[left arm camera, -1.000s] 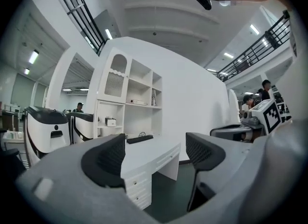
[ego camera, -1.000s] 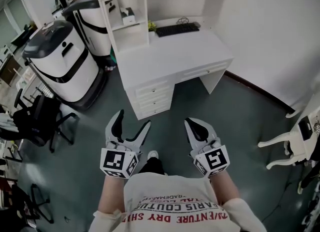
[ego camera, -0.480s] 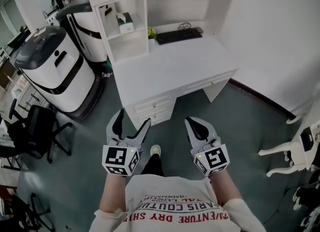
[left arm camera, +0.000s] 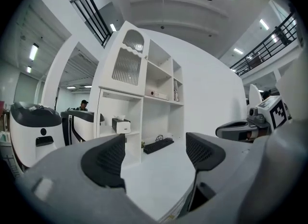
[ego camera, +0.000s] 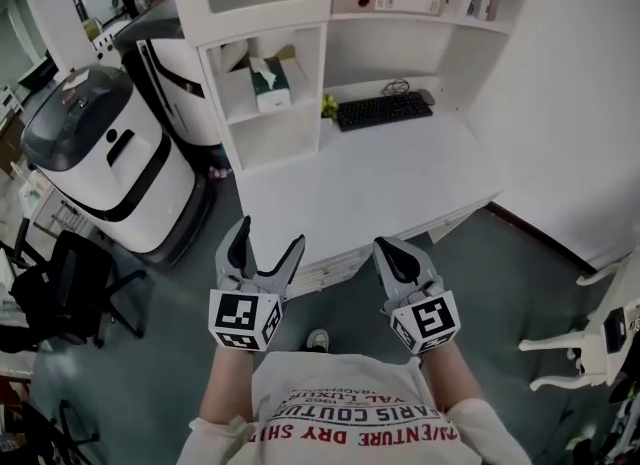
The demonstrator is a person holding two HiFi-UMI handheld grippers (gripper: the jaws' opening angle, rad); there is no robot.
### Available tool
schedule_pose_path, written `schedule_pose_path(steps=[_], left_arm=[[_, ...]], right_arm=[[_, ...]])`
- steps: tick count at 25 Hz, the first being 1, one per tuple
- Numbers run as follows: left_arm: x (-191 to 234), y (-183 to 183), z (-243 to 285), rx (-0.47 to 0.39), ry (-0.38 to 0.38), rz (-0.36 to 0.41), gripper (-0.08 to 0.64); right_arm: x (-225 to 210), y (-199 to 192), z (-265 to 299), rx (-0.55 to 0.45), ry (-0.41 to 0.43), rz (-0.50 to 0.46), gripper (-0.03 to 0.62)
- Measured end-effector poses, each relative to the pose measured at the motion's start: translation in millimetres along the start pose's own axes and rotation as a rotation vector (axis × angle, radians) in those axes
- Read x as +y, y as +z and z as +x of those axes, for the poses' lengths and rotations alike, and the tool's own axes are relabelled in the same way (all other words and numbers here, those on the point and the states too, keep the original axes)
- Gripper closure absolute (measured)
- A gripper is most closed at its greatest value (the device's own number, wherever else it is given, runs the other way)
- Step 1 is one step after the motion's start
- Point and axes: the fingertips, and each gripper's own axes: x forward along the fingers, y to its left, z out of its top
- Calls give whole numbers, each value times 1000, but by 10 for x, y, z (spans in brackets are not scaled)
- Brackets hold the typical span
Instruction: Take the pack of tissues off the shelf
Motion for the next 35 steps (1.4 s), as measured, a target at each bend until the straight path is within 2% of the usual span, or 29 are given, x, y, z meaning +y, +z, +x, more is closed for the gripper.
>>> schedule_pose_path(steps=[4,10,18,29,35], left_arm=[[367,27,375,5,21,-2,163],[687,-45,768,28,53,-7,163],[977,-76,1283,47,158,-9,163],[1245,-5,2172,28,314,-10,161],[1466,-38,2622,15,401,-22,125]], right_arm=[[-196,15,520,1,3,2,591],[-349,-59,1118,20,43,9,591],[-617,-127,1817,20,173,11,591],[-1242,-69,2743,-9,347,1,591],[-1521,-86,3125,-14,421,-9,591]])
